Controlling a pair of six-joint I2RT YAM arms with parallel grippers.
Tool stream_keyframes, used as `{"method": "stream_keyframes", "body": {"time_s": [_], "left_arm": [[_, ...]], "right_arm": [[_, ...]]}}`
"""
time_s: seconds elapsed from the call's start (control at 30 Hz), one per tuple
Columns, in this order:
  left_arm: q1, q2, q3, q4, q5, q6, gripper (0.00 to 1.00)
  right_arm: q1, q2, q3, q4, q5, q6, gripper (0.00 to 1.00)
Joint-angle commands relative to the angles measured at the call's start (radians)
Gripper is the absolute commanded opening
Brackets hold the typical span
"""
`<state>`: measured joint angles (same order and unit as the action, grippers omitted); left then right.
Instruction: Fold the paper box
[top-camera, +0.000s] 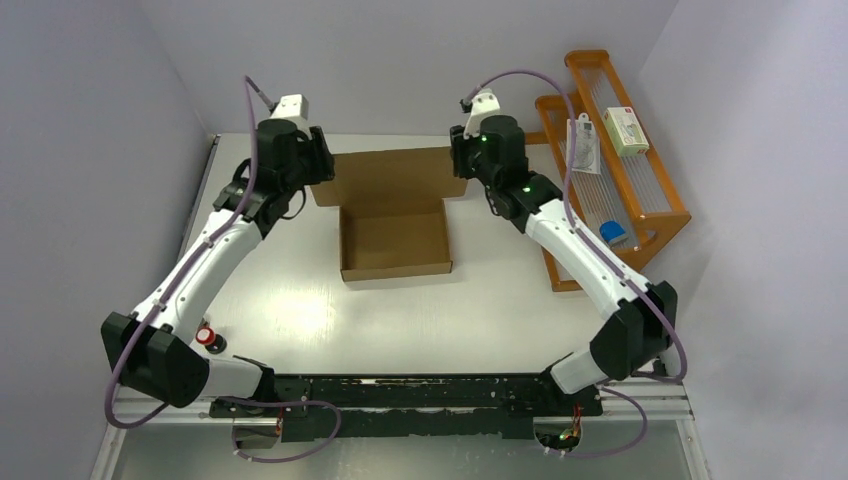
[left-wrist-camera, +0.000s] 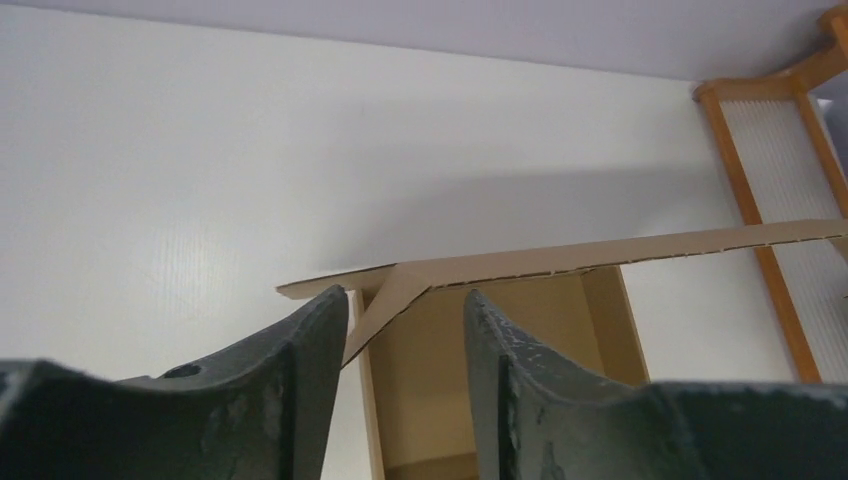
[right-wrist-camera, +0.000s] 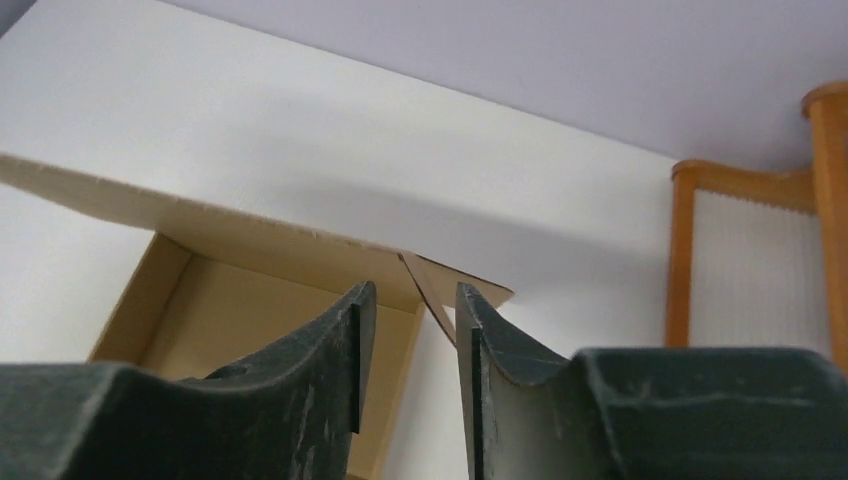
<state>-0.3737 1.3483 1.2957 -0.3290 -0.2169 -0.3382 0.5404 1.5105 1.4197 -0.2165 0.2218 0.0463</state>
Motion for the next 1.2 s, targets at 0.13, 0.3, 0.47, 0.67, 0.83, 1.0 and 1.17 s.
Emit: {"method": "stream_keyframes", "body": {"time_s": [0.13,0.3,0.47,0.67,0.83,1.0,1.17], "left_arm": [[0.158,-0.076,0.057,-0.125,0.233,0.198,0.70],[0.289,-0.089,-0.008,-0.092,0.443,0.289,0.76],[0.369,-0.079,-0.105,0.031,0.596,0.325,0.79],[0.397,-0.061,-0.104,0.032,0.688,0.459,0.80],[0.397,-0.005,-0.077,-0.022,0.700,0.588,0.80],[0.396,0.049,-0.051,-0.056,0.790,0.679,0.78],[0.397,0.091,-0.039,-0.066,0.873,0.716,0.77]], "right_arm": [[-0.118,-0.110,-0.070,-0.096,-0.363,-0.327,0.59],[-0.243,-0.143,-0.193,0.009,-0.597,-0.406,0.67],[-0.362,-0.115,-0.269,0.134,-0.805,-0.435,0.69],[-0.367,-0.042,-0.216,0.101,-0.914,-0.510,0.71],[-0.368,0.027,-0.187,0.144,-0.947,-0.556,0.71],[-0.367,0.114,-0.110,0.096,-0.989,-0.598,0.67],[-0.367,0.165,-0.095,0.115,-1.023,-0.582,0.56]]}}
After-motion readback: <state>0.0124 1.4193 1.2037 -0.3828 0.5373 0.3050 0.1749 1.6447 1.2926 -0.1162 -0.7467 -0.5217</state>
